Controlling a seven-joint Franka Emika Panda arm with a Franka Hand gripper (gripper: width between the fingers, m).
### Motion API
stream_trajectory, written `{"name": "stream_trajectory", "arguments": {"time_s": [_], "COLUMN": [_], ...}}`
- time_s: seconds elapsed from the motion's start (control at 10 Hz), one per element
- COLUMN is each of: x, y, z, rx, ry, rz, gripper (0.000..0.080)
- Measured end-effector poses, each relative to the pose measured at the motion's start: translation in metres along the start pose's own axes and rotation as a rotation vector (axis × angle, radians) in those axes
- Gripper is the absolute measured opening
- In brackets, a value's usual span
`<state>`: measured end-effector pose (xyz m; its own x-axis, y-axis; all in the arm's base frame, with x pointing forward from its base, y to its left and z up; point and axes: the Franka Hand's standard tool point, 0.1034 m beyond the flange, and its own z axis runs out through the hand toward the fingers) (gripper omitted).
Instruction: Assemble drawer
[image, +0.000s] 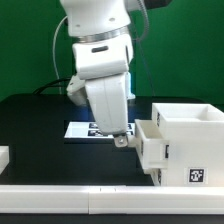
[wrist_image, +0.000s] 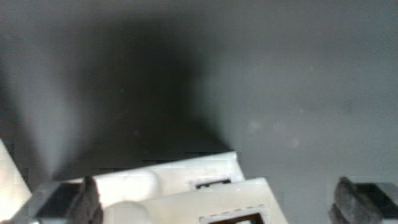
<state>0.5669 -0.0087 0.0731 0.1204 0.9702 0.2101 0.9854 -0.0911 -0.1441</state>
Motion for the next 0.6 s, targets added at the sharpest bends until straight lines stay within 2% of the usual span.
{"name": "stream_trajectory", "arguments": {"time_s": [0.3, 0.6], "x": [0.022, 0.023], "y": [-0.004, -0.005], "z": [0.006, 0.007], "rx": [0.008, 0.01], "ry": [0.004, 0.003], "rz": [0.027, 0.037], "gripper": [0.0649, 0.0649]}}
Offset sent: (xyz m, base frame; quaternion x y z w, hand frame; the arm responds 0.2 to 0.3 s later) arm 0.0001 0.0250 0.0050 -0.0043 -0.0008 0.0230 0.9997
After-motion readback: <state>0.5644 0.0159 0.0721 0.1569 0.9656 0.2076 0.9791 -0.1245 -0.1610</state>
